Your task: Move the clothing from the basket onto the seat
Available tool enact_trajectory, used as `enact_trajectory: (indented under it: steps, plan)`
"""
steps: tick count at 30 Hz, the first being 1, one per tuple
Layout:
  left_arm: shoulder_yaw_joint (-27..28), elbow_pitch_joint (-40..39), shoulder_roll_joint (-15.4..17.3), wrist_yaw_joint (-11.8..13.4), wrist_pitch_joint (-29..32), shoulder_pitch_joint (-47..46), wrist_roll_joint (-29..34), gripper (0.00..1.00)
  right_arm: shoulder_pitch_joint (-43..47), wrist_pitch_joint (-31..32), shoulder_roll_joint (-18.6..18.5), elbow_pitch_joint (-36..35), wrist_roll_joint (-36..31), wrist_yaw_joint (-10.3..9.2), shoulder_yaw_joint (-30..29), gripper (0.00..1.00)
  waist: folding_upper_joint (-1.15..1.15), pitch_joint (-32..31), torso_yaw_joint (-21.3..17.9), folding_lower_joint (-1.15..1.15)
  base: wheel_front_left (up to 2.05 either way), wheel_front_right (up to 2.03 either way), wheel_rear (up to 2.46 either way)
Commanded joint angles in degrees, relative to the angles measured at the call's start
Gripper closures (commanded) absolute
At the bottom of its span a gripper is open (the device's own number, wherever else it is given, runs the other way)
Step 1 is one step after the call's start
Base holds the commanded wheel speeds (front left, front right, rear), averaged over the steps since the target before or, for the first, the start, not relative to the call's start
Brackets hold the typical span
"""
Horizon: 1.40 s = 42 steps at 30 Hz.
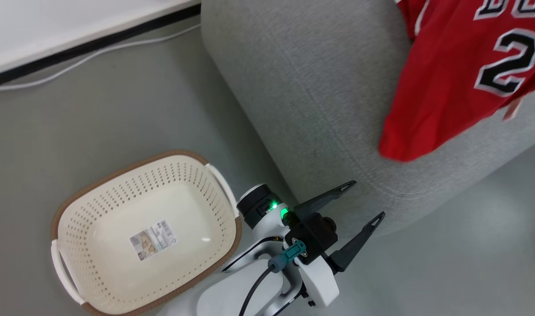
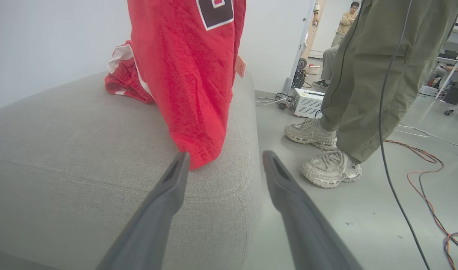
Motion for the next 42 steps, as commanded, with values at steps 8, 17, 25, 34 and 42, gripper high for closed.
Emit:
enact_trajectory:
  steps: [8,17,25,34,42]
  plan:
    - [-4.4,-2.6,-0.4,3.6,-0.2,-5.6,-2.9,0.00,-8.1,-0.3,-9.3,7.3,-1.2,0.07,-4.0,1.00,0.00,7.3,5.7,0.00,0.00,0.00,0.00]
    - [-9.2,-4.2,-0.4,6.1,-0.2,-7.0,-4.7,0.00,-14.9,-0.3,-14.4,23.5,-0.6,0.07,-6.7,1.00,0.00,12.8,12.0,0.00,0.00,0.00,0.00]
    - [-10.3,-6.2,-0.4,8.6,-0.2,-6.1,-3.5,0.00,-12.1,-0.3,-14.2,34.2,6.6,0.07,-2.8,1.00,0.00,18.3,17.5,0.00,0.00,0.00,0.00]
    - [-10.4,-8.4,-0.4,9.5,-0.2,-6.4,-0.8,0.00,-5.6,-0.3,-11.8,38.4,13.8,0.07,3.2,1.00,0.00,20.3,19.5,0.00,0.00,0.00,0.00]
    - [-10.4,-8.7,-0.4,9.7,-0.2,-7.1,-1.5,0.00,2.1,-0.3,-9.3,34.1,16.8,0.07,5.0,0.00,0.00,17.6,18.7,0.00,0.00,0.00,0.00]
